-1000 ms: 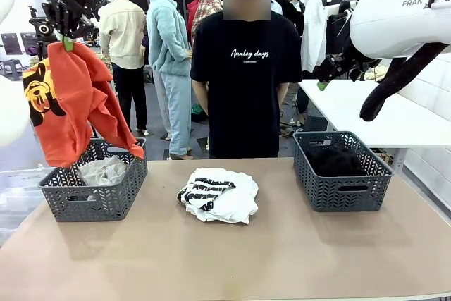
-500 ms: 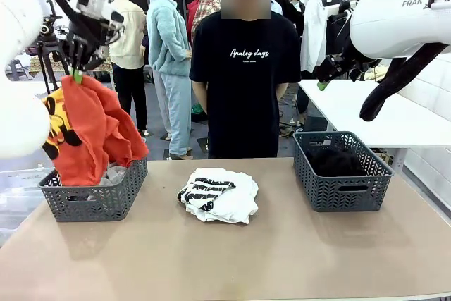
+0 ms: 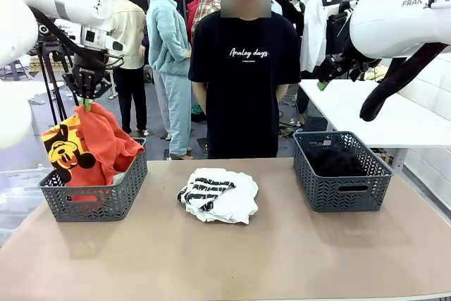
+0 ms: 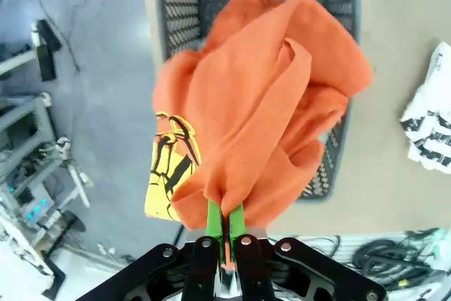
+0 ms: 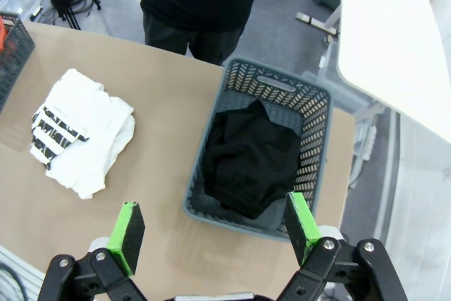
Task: Sort the tops and bottoms.
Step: Sort the clothes according to human instructions.
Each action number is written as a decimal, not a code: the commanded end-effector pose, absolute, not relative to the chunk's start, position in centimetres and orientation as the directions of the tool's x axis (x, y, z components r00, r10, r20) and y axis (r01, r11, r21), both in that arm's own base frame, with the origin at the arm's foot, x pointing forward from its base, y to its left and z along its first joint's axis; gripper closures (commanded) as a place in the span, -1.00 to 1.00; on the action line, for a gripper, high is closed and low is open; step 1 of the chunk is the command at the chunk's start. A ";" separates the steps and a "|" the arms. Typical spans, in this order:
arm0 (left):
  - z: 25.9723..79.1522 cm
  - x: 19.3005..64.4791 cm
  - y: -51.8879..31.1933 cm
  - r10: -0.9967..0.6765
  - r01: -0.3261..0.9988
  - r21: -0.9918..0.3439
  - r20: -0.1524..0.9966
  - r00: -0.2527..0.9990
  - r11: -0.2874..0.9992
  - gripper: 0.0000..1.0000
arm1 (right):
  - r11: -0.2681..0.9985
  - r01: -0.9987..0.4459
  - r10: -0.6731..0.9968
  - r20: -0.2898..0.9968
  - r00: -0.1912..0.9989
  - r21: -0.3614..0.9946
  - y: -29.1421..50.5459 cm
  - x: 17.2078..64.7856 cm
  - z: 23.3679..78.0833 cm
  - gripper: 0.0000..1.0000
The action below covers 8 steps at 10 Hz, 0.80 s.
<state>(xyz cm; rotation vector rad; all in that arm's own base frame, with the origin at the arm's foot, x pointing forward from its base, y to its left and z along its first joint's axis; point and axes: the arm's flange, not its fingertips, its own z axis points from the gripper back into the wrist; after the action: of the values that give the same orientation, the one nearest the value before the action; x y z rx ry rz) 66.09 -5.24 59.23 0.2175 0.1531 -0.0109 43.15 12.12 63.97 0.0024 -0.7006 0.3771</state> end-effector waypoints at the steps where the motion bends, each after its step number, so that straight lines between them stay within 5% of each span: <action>1: 59.7 66.8 -5.2 -0.037 0.074 0.262 -0.143 0.989 0.962 1.00 | 0.933 -0.329 0.343 0.624 0.702 -0.142 12.2 43.2 63.9 -1.00; 4: 59.2 65.9 -5.3 0.000 0.035 0.222 -0.156 0.988 0.974 1.00 | 0.933 -0.329 0.343 0.624 0.702 -0.142 12.2 43.2 63.9 -1.00; 8: 52.0 63.9 -5.9 0.001 0.008 0.095 -0.095 0.995 0.995 1.00 | 0.933 -0.329 0.343 0.624 0.702 -0.142 12.2 43.2 63.9 -1.00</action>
<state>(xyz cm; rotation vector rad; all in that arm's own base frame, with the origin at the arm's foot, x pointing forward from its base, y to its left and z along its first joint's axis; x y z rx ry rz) 67.64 -6.74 54.02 0.1397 0.1317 -0.0257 43.15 12.12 63.98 0.0024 -0.7009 0.3771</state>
